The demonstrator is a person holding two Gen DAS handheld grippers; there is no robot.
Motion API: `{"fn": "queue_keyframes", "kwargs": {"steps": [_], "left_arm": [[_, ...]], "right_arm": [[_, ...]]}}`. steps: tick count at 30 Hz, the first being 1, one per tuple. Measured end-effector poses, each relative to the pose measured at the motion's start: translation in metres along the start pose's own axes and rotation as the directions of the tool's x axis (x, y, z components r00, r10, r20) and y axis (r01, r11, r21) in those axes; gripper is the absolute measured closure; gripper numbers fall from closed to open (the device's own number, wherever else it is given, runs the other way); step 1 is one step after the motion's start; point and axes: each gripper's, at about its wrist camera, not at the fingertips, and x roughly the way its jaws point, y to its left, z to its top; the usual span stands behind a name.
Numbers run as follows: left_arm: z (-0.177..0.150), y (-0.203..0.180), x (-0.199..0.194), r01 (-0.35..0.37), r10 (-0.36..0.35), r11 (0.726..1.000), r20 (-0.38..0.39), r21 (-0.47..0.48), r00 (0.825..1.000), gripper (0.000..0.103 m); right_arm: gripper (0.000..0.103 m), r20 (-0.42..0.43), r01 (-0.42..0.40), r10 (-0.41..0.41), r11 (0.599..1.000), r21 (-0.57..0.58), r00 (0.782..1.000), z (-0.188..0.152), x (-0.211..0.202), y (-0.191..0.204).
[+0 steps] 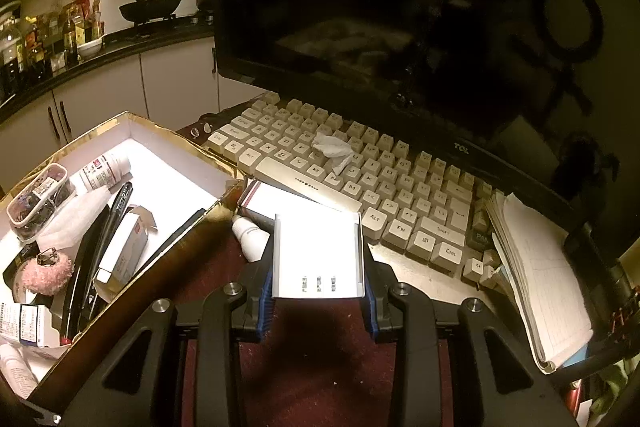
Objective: Organize objects
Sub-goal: 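Lift the pen and cube box and carry them over the white tray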
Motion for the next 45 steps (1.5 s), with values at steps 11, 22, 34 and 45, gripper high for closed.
{"fn": "queue_keyframes", "kwargs": {"steps": [11,22,34,45], "left_arm": [[-0.005,-0.016,0.004,0.038,-0.038,0.999,0.018,0.021,0.999,0.09],[-0.013,-0.033,-0.001,0.029,-0.032,0.994,0.026,0.109,0.999,0.09],[-0.013,-0.032,0.001,0.043,-0.05,0.995,0.078,0.094,0.996,0.095],[-0.007,-0.001,-0.063,0.161,-0.145,0.985,0.229,-0.056,0.963,0.095]], "right_arm": [[0.068,0.0,0.008,-0.008,1.0,0.019,1.0,0.001,-0.002,-0.009],[0.068,0.031,0.008,-0.008,1.0,-0.01,0.999,-0.003,-0.033,-0.004],[0.068,0.111,0.08,-0.083,0.996,0.037,0.99,-0.015,-0.086,-0.015],[0.068,0.161,0.08,-0.089,0.995,0.064,0.983,-0.017,-0.108,-0.019]]}}
